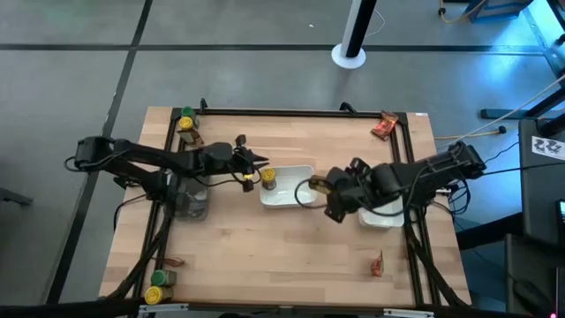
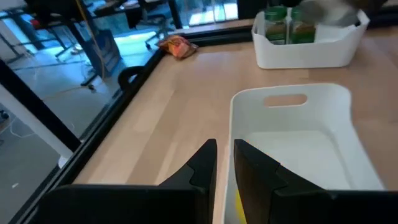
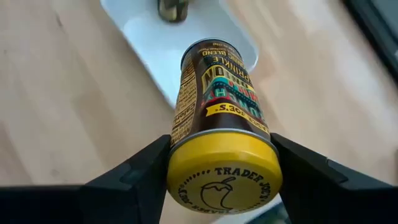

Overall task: Sort spices by type
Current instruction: Put the bottom right yellow seasoning bottle into the left white bin

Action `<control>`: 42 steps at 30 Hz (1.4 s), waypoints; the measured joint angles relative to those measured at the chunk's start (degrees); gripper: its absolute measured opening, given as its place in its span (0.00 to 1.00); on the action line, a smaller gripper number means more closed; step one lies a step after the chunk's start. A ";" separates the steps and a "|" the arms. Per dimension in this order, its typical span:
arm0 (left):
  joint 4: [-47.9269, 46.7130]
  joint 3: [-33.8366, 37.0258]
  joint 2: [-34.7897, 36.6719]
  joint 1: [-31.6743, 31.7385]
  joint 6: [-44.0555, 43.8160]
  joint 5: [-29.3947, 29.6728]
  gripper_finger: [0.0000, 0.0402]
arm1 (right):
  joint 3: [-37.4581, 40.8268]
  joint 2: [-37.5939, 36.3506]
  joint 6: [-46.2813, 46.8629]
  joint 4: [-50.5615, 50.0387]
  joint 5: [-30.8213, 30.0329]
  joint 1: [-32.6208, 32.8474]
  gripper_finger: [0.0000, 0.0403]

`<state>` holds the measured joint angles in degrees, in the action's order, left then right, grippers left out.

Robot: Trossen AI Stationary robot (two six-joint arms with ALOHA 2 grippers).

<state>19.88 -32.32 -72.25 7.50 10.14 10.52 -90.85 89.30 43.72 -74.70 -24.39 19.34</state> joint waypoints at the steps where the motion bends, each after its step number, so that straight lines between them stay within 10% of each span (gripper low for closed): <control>1: -2.57 -1.88 0.00 -0.36 -0.02 -0.02 0.11 | 0.00 0.00 -1.90 0.78 -0.15 -0.85 0.60; 16: -5.08 -9.98 -0.34 -4.87 -3.66 -6.03 0.07 | 0.22 5.56 -21.49 10.87 -0.49 -9.15 0.61; 42: 2.12 -9.89 -10.14 -4.80 -1.12 -5.90 0.01 | 0.11 10.19 -27.81 19.75 -0.72 -9.27 0.61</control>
<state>22.00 -42.22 -82.39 2.70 9.02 4.62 -90.74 99.48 15.90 -54.95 -25.12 10.07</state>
